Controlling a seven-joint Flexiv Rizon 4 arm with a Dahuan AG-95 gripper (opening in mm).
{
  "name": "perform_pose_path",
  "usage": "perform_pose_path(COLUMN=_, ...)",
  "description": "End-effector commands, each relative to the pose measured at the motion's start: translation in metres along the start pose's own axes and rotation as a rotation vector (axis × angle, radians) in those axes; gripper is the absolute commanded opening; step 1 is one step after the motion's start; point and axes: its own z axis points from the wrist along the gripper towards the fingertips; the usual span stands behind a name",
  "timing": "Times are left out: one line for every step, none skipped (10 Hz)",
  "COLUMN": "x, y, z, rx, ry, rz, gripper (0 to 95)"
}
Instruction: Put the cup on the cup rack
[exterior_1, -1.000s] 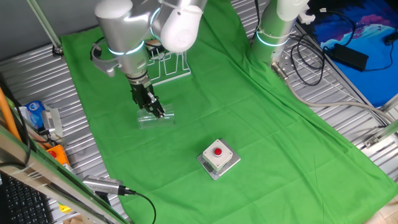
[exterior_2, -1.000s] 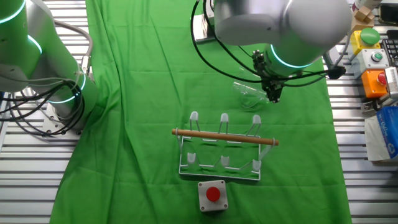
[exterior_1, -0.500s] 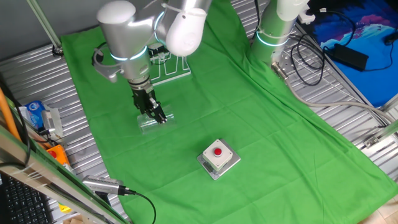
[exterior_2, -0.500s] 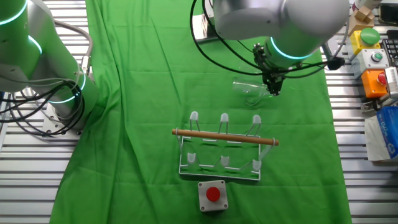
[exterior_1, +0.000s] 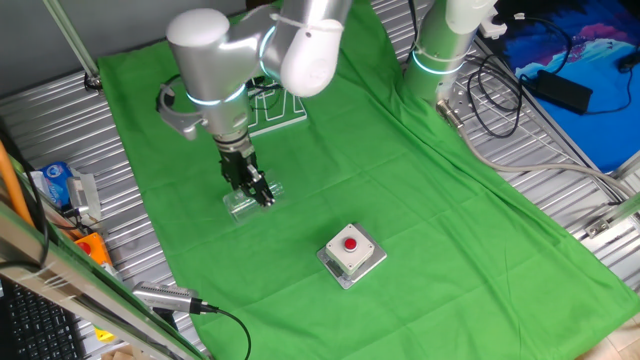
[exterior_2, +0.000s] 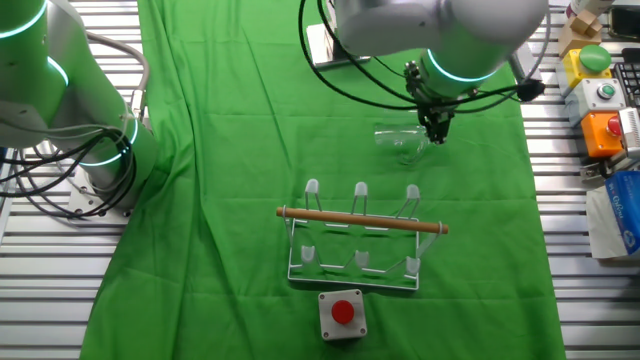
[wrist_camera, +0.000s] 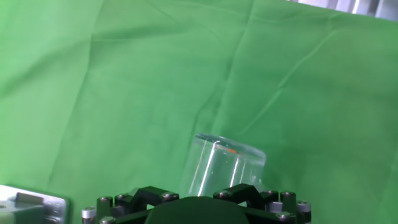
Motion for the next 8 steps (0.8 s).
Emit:
perform_pose_path(x=0.004, y=0.001, z=0.000, rx=0.003, ry=-0.004, rz=-0.004, gripper=95.0)
perform_pose_path(x=0.006, y=0.002, z=0.000, rx=0.004, ry=-0.006, rz=-0.004, gripper=95.0)
perform_pose_path(x=0.011, y=0.005, z=0.001, rx=0.008, ry=-0.008, rz=0.002, gripper=95.0)
perform_pose_path(x=0.015, y=0.006, z=0.001, rx=0.010, ry=-0.011, rz=0.006, gripper=95.0)
perform_pose_path(x=0.016, y=0.006, z=0.001, rx=0.012, ry=-0.013, rz=0.002, gripper=95.0)
perform_pose_path(x=0.016, y=0.006, z=-0.001, rx=0.021, ry=-0.008, rz=-0.001, gripper=95.0)
perform_pose_path(x=0.014, y=0.005, z=-0.003, rx=0.036, ry=0.000, rz=-0.014, gripper=95.0)
perform_pose_path(x=0.011, y=0.001, z=-0.007, rx=0.047, ry=0.010, rz=-0.038, gripper=95.0)
